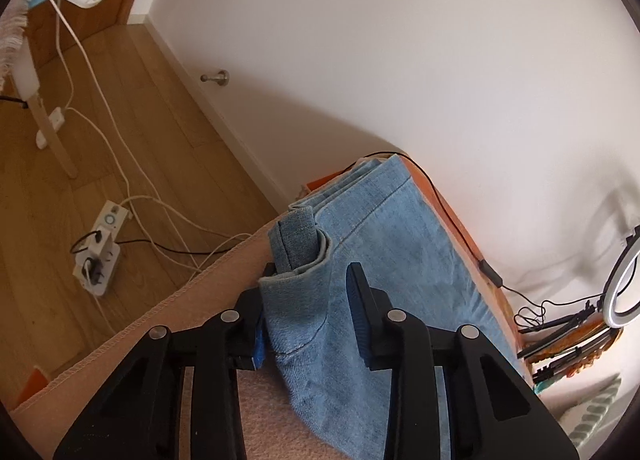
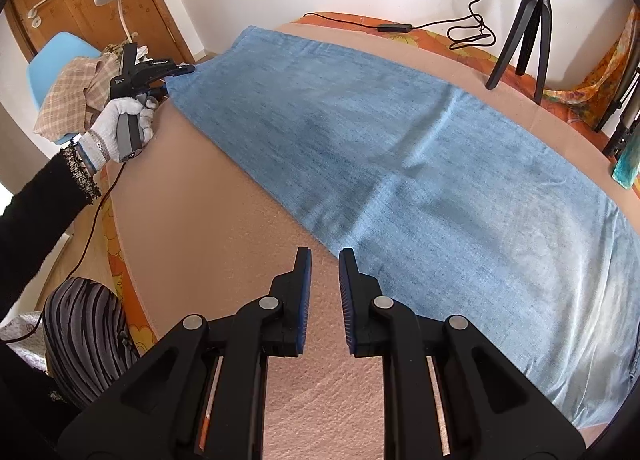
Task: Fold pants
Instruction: 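Grasp the jeans leg end with the left tool and lift it, then hold the lifted leg end with the left tool while the right tool grasps it too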
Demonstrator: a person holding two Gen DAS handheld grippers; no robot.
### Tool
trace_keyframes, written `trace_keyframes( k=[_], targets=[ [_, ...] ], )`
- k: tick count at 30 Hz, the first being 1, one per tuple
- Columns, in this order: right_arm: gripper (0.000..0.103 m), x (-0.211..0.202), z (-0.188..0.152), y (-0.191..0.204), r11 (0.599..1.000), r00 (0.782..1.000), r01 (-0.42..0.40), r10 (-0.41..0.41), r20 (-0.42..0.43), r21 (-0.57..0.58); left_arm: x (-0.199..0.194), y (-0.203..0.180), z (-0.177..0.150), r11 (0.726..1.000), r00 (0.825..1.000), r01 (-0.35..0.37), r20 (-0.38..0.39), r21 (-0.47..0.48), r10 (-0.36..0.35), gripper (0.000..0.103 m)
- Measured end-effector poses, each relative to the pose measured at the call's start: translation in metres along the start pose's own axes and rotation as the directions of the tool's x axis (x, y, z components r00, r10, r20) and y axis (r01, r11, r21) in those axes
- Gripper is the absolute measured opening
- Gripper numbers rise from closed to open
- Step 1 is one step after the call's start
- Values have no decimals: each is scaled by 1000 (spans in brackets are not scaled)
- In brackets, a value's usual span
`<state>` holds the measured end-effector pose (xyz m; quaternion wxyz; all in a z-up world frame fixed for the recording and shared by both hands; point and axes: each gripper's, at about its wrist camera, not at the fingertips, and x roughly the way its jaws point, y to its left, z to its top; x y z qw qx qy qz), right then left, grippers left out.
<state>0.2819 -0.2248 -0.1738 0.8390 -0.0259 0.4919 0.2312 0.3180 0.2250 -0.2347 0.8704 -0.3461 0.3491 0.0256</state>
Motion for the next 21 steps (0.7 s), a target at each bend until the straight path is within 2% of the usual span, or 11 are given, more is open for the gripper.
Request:
trace_keyframes(
  k=[1, 2, 7, 9, 12, 15, 19, 21],
  targets=[
    [15, 0, 0, 0, 1000, 1000, 3, -3, -1, 1, 1, -1, 0, 1000, 1000, -4, -1, 9, 4, 17],
    [15, 1, 0, 0, 1000, 1000, 4, -4, -1, 2, 1, -2, 1, 1000, 1000, -7, 4, 18, 7, 11],
    [15, 0, 6, 0, 1000, 1000, -1, 1, 17, 7, -8, -27, 1, 991, 999, 40, 18, 129, -43, 10],
    [15, -1, 9, 1, 1000, 1000, 5, -5, 28, 2, -14, -43, -1, 977, 997, 66, 14, 204, -70, 10],
    [15, 1, 16, -3, 1000, 999, -3, 2, 41, 19, -20, -72, -11, 942, 994, 111, -17, 318, -111, 10],
    [15, 6, 27, -11, 998, 998, -20, 17, 58, 62, -22, -101, -34, 882, 990, 143, -59, 448, -131, 10],
    [15, 15, 49, -21, 990, 994, -69, 58, 92, 121, -17, -138, -75, 759, 985, 170, -125, 629, -117, 10],
    [15, 22, 64, -22, 987, 991, -97, 84, 99, 131, -15, -147, -93, 711, 981, 190, -159, 677, -111, 10]
  ],
)
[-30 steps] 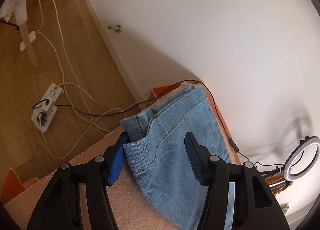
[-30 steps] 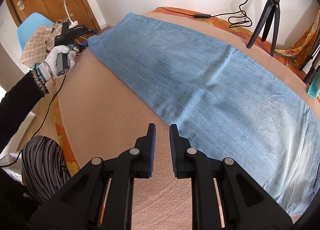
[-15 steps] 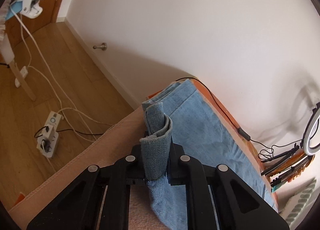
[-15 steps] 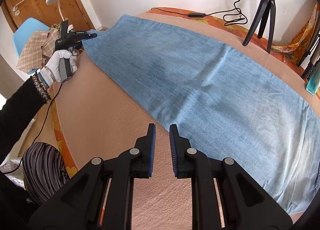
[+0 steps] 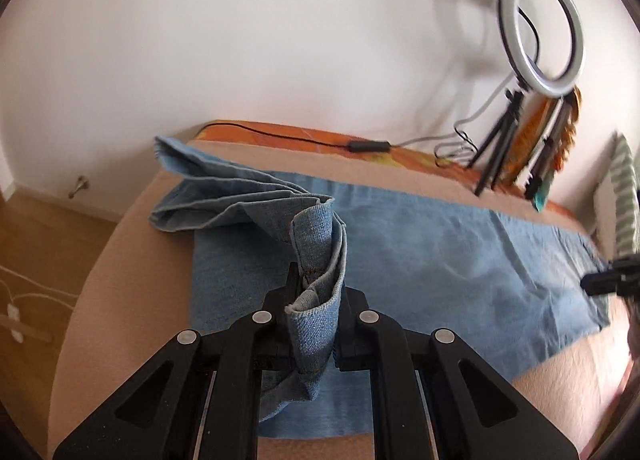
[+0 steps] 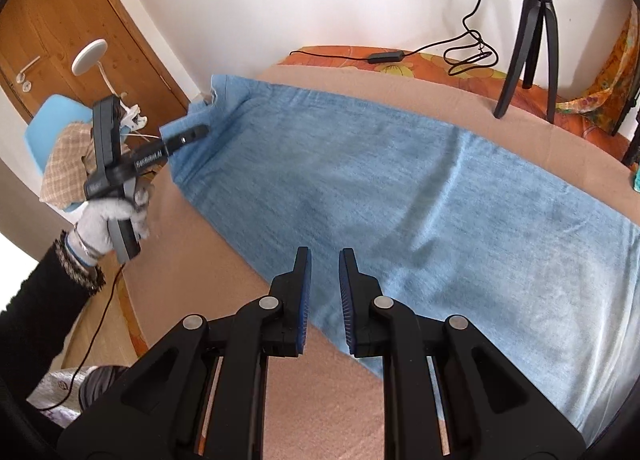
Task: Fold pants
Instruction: 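Hold the lifted leg end with the left tool while the right tool grasps it too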
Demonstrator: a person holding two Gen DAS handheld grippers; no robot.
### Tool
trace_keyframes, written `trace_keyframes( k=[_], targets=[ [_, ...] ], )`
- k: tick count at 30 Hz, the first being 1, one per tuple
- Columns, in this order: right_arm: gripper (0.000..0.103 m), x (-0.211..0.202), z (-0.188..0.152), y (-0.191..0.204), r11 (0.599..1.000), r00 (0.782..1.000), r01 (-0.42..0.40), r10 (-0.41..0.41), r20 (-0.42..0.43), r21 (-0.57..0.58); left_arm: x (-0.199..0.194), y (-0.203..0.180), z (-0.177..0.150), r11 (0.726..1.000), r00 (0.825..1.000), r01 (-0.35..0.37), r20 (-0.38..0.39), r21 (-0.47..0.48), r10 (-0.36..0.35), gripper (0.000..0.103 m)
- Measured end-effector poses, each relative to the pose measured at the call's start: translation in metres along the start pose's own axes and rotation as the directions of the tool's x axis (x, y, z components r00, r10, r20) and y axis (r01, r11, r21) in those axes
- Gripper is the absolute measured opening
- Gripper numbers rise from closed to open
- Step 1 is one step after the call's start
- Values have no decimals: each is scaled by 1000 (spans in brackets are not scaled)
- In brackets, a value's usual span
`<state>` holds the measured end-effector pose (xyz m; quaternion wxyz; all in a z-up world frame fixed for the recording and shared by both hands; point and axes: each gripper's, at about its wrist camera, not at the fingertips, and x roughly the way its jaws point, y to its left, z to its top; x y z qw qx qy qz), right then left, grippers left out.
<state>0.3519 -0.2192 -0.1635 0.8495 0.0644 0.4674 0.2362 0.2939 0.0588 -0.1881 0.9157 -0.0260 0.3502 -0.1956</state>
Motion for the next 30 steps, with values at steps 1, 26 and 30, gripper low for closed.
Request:
trace_keyframes(
  k=[1, 26, 30],
  targets=[
    [16, 6, 8, 0, 1000, 1000, -26, 26, -4, 11, 2, -7, -3, 1000, 1000, 6, -8, 23, -6, 10],
    [42, 165, 90, 177, 833, 942, -4, -182, -281, -553, -49, -67, -62, 983, 997, 68, 21, 171, -73, 10],
    [42, 181, 96, 168, 853, 933, 49, -225, -282, -520, -50, -67, -62, 981, 997, 74, 14, 177, -78, 10]
  ],
)
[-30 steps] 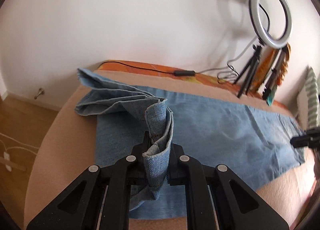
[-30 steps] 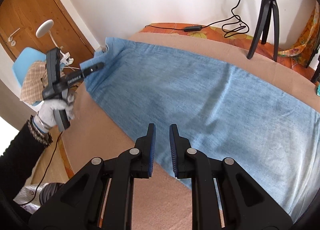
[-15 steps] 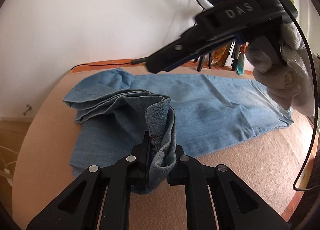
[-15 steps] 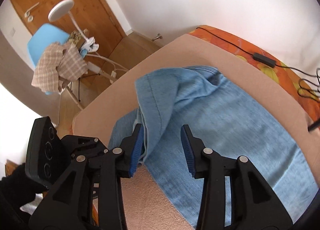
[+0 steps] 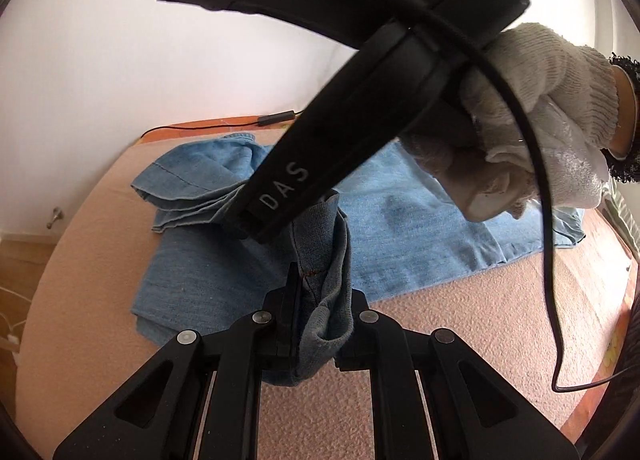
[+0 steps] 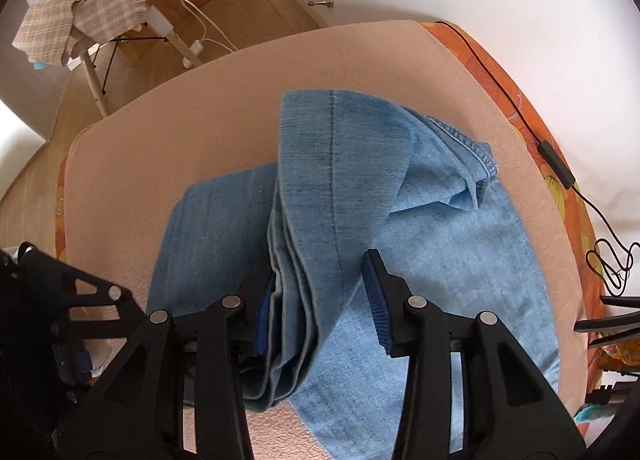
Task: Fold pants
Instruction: 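Hold the lifted leg end with the left tool while the right tool grasps it too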
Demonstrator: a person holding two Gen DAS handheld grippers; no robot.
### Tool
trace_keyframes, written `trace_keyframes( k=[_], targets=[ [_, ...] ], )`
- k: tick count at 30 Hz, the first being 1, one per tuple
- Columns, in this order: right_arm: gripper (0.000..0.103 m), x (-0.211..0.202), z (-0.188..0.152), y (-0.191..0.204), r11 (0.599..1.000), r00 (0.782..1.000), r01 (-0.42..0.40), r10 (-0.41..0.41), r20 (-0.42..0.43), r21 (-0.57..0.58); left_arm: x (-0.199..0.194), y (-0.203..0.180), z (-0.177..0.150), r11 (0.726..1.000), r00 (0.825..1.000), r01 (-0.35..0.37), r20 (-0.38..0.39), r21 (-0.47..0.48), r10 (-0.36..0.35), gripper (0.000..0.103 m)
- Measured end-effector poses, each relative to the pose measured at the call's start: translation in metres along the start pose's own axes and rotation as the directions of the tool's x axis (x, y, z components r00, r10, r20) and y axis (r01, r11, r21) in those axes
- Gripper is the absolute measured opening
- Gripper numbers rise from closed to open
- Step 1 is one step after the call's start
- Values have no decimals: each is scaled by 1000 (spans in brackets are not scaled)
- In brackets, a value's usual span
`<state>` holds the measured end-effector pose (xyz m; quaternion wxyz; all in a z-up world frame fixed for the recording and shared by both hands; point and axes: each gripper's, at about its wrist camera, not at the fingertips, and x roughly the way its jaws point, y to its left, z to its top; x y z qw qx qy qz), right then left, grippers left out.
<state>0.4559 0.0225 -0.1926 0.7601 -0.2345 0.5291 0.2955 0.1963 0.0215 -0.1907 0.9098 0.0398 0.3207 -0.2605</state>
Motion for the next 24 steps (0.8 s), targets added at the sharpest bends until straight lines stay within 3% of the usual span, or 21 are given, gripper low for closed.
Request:
trace_keyframes(
  k=[1, 6, 9, 11, 13, 14, 15, 19, 21, 23, 24],
  targets=[
    [42, 2, 1, -6, 999, 1000, -11, 11, 2, 31, 0, 1, 1, 1000, 1000, -2, -1, 1, 2, 10],
    [9, -7, -15, -32, 984, 995, -73, 60, 84, 161, -1, 1, 7, 1000, 1000, 13, 2, -4, -13, 9],
    [7, -28, -44, -60, 942, 969, -172, 108, 224, 289, -2, -9, 16, 999, 999, 31, 11, 31, -32, 9],
    [7, -36, -77, -87, 854, 927, -301, 158, 341, 424, -1, -17, 21, 997, 998, 56, 5, 56, -56, 9],
    [7, -34, -119, -113, 722, 878, -426, 185, 441, 546, 3, -24, 26, 993, 997, 76, -13, 90, -75, 9],
    [7, -30, -137, -122, 658, 861, -468, 187, 473, 590, 5, -28, 27, 991, 996, 83, -25, 108, -81, 9],
    [7, -26, -152, -128, 621, 854, -485, 184, 487, 615, 7, -33, 27, 988, 996, 91, -36, 122, -87, 9],
    [13, -20, -184, -139, 575, 847, -504, 182, 500, 644, 17, -47, 29, 982, 990, 127, -75, 142, -118, 9],
    [23, -18, -191, -147, 533, 832, -534, 196, 519, 656, 19, -53, 29, 981, 990, 128, -78, 147, -118, 9],
    [50, -15, -192, -154, 501, 814, -564, 203, 544, 656, 16, -52, 32, 982, 989, 130, -81, 139, -120, 9],
    [54, -15, -194, -159, 488, 805, -576, 198, 560, 656, 15, -50, 34, 983, 989, 134, -83, 129, -124, 9]
  ],
)
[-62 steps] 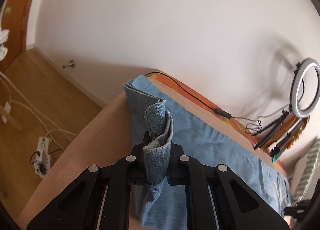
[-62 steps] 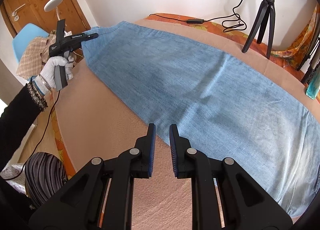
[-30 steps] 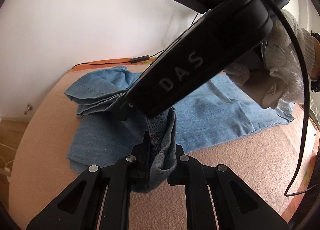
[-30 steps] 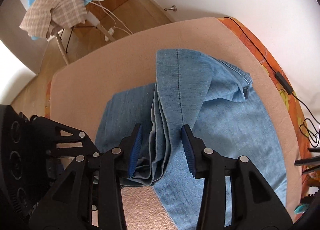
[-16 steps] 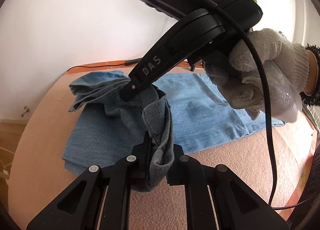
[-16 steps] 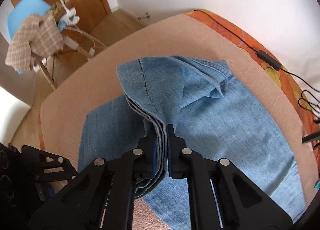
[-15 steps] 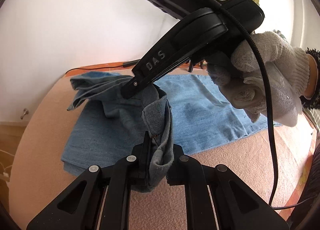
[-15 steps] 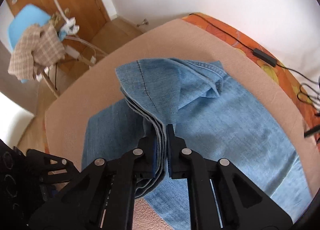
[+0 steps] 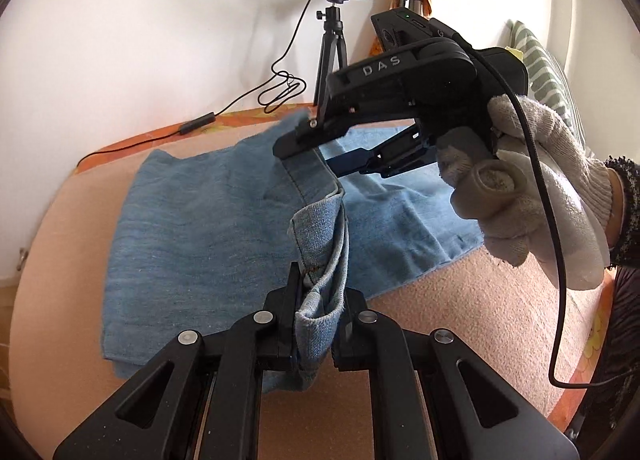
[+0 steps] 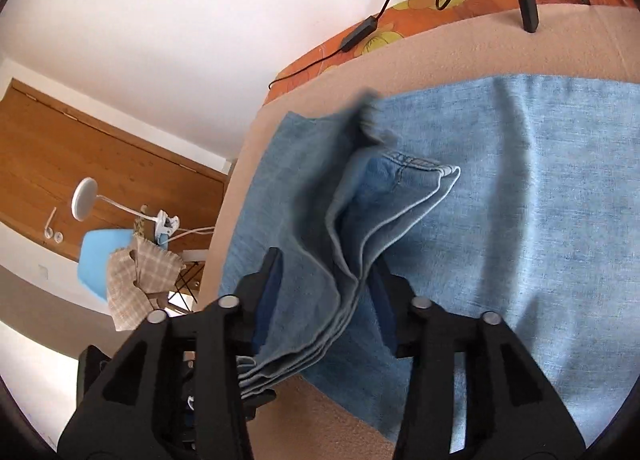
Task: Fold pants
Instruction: 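Hold the lifted leg end with the left tool while the right tool grasps it too, then carry the held leg end over the jeans toward the waistband with both tools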
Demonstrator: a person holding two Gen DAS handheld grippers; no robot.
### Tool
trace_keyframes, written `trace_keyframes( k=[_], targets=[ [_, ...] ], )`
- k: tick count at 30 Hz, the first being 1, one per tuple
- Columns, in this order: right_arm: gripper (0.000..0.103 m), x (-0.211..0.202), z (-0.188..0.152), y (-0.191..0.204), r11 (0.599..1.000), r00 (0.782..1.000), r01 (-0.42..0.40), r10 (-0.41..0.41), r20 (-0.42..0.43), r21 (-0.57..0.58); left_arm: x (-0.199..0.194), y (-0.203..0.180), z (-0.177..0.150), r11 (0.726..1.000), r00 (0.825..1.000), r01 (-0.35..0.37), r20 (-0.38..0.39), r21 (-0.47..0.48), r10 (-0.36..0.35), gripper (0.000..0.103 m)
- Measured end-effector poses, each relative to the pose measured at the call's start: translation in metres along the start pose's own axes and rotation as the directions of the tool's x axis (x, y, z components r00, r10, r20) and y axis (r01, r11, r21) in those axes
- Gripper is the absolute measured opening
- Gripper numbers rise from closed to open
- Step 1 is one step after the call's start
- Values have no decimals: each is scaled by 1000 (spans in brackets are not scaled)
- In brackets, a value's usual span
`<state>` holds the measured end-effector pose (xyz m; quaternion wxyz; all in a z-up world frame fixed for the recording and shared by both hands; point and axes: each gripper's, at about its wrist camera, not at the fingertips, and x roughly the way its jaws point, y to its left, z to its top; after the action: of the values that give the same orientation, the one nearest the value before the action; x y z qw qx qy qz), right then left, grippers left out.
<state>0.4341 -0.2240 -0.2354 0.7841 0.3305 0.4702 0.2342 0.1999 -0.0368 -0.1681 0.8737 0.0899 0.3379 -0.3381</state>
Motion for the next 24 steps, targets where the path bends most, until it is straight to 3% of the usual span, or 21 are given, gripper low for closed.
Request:
trace_keyframes(
  k=[4, 9, 10, 14, 17, 20, 22, 24],
  targets=[
    [57, -3, 8, -16, 991, 998, -64, 62, 18, 120, -2, 10, 0, 999, 1000, 16, 10, -49, -15, 9],
    [58, -20, -1, -24, 984, 998, -56, 48, 48, 172, -11, 28, 9, 985, 996, 67, 60, -161, -58, 9],
    [63, -24, -3, -25, 983, 997, -66, 59, 47, 173, -13, 31, 12, 983, 996, 72, 68, -170, -61, 9],
    [75, -24, -3, -19, 984, 997, -74, 69, 32, 165, -18, 30, 15, 988, 997, 57, 68, -143, -47, 9],
    [75, -16, 8, -17, 980, 997, -77, 71, 39, 182, -17, 22, 15, 993, 998, 45, 49, -113, -40, 9],
    [75, -6, 19, -16, 980, 999, -22, 13, 48, 196, -14, 17, 18, 996, 999, 34, 22, -88, -32, 9],
    [69, -5, 24, -13, 984, 999, 17, -24, 41, 175, -12, 12, 20, 998, 1000, 20, 9, -59, -19, 9],
    [46, -6, 29, -5, 992, 996, 74, -79, 38, 106, -10, 6, 24, 999, 1000, 16, 2, -43, -16, 9]
  ],
)
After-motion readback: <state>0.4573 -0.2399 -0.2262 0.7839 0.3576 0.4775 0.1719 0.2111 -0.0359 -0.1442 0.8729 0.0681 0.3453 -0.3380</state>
